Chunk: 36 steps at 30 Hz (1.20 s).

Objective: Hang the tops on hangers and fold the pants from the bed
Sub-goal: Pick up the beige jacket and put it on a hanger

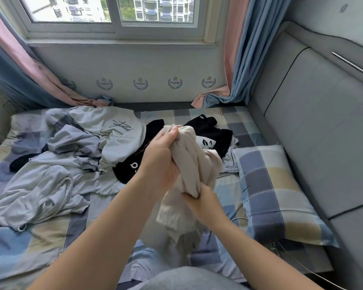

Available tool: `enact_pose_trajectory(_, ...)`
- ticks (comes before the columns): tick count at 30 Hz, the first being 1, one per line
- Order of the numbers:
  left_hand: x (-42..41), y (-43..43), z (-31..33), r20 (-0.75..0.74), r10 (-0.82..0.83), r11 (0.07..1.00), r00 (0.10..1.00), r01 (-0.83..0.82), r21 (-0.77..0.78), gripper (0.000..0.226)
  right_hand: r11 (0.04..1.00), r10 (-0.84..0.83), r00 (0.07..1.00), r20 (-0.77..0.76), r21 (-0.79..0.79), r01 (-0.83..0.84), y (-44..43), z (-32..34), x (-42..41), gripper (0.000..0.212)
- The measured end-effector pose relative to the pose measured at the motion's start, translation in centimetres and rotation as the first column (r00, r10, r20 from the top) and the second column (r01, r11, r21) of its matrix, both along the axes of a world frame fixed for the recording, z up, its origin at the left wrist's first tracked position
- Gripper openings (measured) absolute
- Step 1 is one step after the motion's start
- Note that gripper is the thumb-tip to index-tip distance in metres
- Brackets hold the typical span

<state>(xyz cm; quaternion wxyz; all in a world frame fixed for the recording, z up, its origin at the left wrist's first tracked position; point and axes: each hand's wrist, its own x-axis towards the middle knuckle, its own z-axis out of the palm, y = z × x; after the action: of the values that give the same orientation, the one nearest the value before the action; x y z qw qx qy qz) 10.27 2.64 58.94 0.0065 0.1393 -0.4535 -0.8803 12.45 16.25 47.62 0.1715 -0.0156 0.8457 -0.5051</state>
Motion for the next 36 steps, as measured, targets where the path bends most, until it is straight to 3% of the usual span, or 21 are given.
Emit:
enact_pose_trajectory(2,-0.3,-1.2,0.3,-0.043,0.052,0.999,0.998,-0.052,-0.008,0.025,0.996,-0.005,1.000,0.021,0.092,0.003,1.6,-1.9,-0.8,0.011)
enact_pose_trajectory(4,-0.6,-2.7,0.0,-0.062,0.083,0.994,0.995,-0.087,-0.072,0.030,0.982,-0.053,0.998,0.034,0.182,0.046,3.9,-3.1,-1.5,0.015)
enact_pose_trajectory(7,-0.5,-4.2,-1.5,0.010,0.100,0.941,0.995,-0.092,-0.327,0.033,0.969,-0.174,0.985,0.011,0.182,0.169,7.4,-3.1,-3.1,0.017)
enact_pose_trajectory(9,-0.3,-4.4,-2.8,0.081,0.099,0.893,0.992,-0.052,-0.447,0.029,0.966,-0.227,0.974,0.005,0.130,0.225,8.6,-1.9,-4.2,0.020)
enact_pose_trajectory(12,0.1,-3.6,-4.4,0.148,0.033,0.875,0.988,0.043,-0.482,0.015,0.964,-0.265,0.964,0.020,0.031,0.264,9.0,0.5,-5.2,0.019)
enact_pose_trajectory(15,0.7,-2.2,-5.4,0.205,-0.040,0.835,0.978,0.146,-0.530,0.032,0.958,-0.251,0.963,0.098,-0.119,0.262,8.4,3.1,-5.6,0.020)
enact_pose_trajectory(20,2.7,-0.1,-6.6,0.253,-0.374,0.716,0.893,0.451,-0.534,0.045,0.899,-0.214,0.949,0.231,-0.334,0.284,6.5,7.1,-5.1,0.028)
enact_pose_trajectory(23,3.5,1.1,-7.5,0.257,-0.431,0.613,0.865,0.490,-0.620,0.079,0.863,-0.178,0.950,0.258,-0.422,0.277,5.7,9.1,-4.8,0.032)
enact_pose_trajectory(26,3.9,2.7,-8.4,0.176,-0.469,0.648,0.866,0.472,-0.597,0.079,0.817,-0.143,0.947,0.289,-0.505,0.278,4.8,10.7,-4.3,0.034)
enact_pose_trajectory(31,2.7,4.3,-9.2,-0.039,-0.297,0.740,0.954,0.204,-0.641,0.061,0.712,-0.145,0.933,0.329,-0.620,0.329,3.2,12.5,-3.6,0.034)
enact_pose_trajectory(34,2.8,3.2,-10.5,0.096,-0.104,0.741,0.990,0.142,-0.656,0.057,0.660,-0.149,0.934,0.324,-0.671,0.338,3.4,13.2,-3.8,0.034)
enact_pose_trajectory(36,2.9,2.5,-11.6,0.202,-0.027,0.699,0.979,0.163,-0.696,0.039,0.642,-0.165,0.932,0.323,-0.682,0.350,3.9,13.2,-4.3,0.033)
